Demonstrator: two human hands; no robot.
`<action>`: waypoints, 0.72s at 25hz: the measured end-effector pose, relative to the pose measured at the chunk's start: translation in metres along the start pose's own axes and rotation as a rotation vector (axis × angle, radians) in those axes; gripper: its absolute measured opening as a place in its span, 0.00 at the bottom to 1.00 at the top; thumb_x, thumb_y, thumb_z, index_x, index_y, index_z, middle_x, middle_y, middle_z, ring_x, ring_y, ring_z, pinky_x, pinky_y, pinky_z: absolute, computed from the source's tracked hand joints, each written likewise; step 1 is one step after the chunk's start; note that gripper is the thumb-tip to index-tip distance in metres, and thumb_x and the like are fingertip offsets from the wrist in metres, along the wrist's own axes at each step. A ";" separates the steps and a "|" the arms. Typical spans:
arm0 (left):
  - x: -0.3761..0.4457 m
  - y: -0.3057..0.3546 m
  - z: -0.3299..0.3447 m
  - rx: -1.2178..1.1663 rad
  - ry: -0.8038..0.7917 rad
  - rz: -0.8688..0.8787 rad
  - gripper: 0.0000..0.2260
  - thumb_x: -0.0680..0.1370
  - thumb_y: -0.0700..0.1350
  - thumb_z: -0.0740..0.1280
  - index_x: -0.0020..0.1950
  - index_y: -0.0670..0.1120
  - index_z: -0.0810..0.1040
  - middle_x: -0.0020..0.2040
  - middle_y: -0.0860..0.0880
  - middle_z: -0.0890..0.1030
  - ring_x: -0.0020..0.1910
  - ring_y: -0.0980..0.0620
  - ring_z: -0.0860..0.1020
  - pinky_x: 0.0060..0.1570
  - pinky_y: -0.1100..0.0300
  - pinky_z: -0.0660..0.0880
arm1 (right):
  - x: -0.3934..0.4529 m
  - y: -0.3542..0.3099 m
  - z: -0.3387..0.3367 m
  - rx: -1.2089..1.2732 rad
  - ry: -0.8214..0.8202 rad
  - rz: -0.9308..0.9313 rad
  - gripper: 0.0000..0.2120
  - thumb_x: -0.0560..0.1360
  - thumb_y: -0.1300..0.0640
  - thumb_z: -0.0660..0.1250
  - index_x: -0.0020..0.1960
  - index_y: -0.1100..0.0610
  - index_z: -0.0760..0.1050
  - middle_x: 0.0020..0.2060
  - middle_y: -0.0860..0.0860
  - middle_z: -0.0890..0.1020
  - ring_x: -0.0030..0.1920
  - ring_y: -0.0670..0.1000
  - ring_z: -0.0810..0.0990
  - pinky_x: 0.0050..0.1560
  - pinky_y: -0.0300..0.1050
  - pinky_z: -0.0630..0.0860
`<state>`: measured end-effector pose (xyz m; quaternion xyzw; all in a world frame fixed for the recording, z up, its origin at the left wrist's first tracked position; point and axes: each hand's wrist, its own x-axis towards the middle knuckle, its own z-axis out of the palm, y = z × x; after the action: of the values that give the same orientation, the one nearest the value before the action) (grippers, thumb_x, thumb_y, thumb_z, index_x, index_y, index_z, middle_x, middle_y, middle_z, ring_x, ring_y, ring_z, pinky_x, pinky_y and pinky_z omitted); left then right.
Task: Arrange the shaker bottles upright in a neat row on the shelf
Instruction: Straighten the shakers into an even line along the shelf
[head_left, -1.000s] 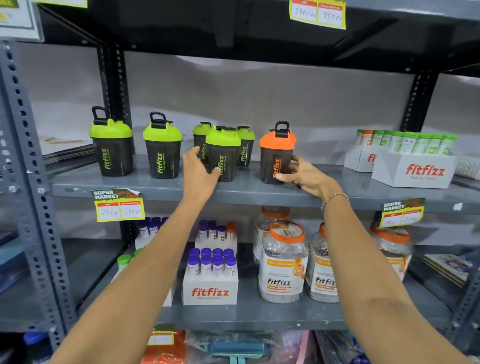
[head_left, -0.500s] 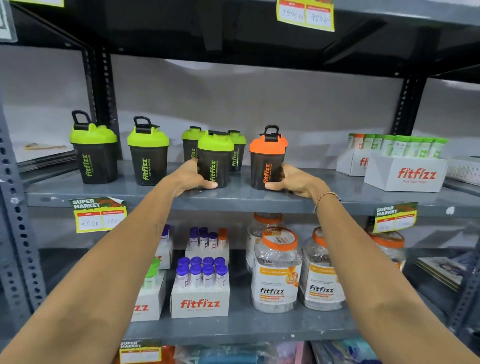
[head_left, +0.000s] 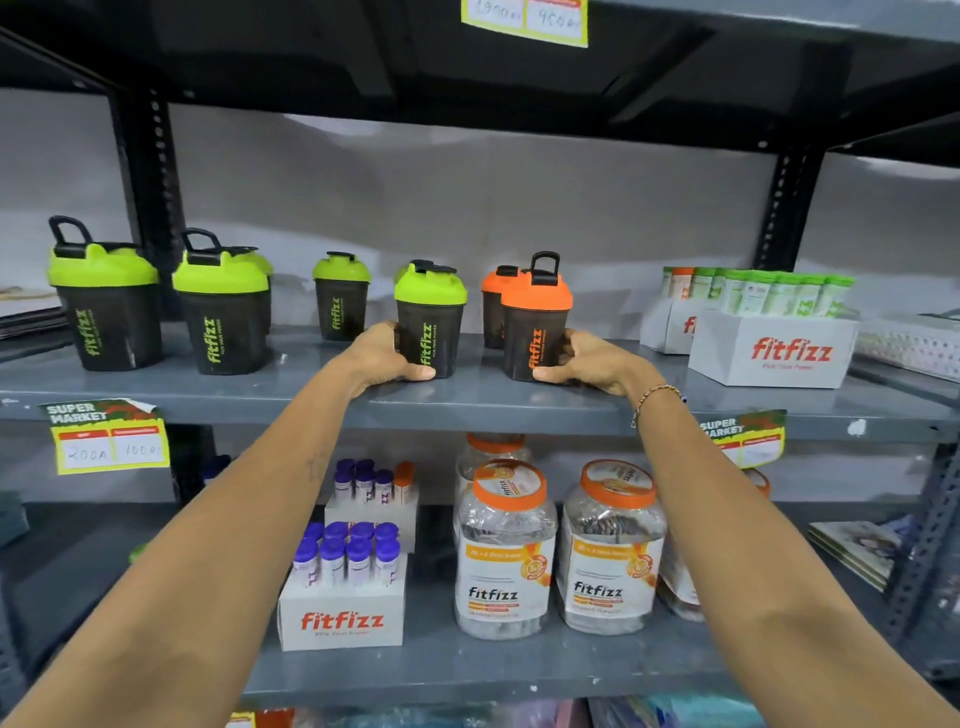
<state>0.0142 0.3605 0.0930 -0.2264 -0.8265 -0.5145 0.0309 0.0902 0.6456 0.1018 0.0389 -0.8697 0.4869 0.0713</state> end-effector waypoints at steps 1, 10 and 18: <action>0.000 -0.001 0.000 -0.020 0.013 -0.007 0.28 0.65 0.35 0.79 0.62 0.40 0.73 0.59 0.44 0.81 0.59 0.47 0.78 0.64 0.49 0.73 | 0.000 -0.001 0.001 -0.005 -0.010 -0.005 0.28 0.70 0.64 0.75 0.65 0.55 0.68 0.62 0.51 0.77 0.64 0.51 0.75 0.68 0.48 0.71; -0.007 -0.002 0.000 -0.063 0.060 -0.014 0.27 0.64 0.35 0.79 0.57 0.46 0.71 0.53 0.47 0.81 0.56 0.49 0.78 0.62 0.51 0.74 | 0.006 -0.008 0.009 -0.022 -0.028 -0.004 0.32 0.69 0.63 0.75 0.70 0.59 0.67 0.67 0.54 0.76 0.67 0.53 0.74 0.66 0.47 0.71; -0.010 -0.004 0.000 -0.061 0.073 -0.011 0.30 0.65 0.34 0.79 0.63 0.42 0.71 0.57 0.45 0.80 0.56 0.49 0.78 0.61 0.53 0.74 | 0.006 -0.013 0.016 -0.044 -0.030 0.009 0.30 0.70 0.62 0.74 0.69 0.58 0.67 0.67 0.54 0.75 0.66 0.52 0.74 0.58 0.42 0.73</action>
<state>0.0216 0.3554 0.0875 -0.2041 -0.8098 -0.5477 0.0512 0.0851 0.6247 0.1055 0.0407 -0.8813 0.4674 0.0570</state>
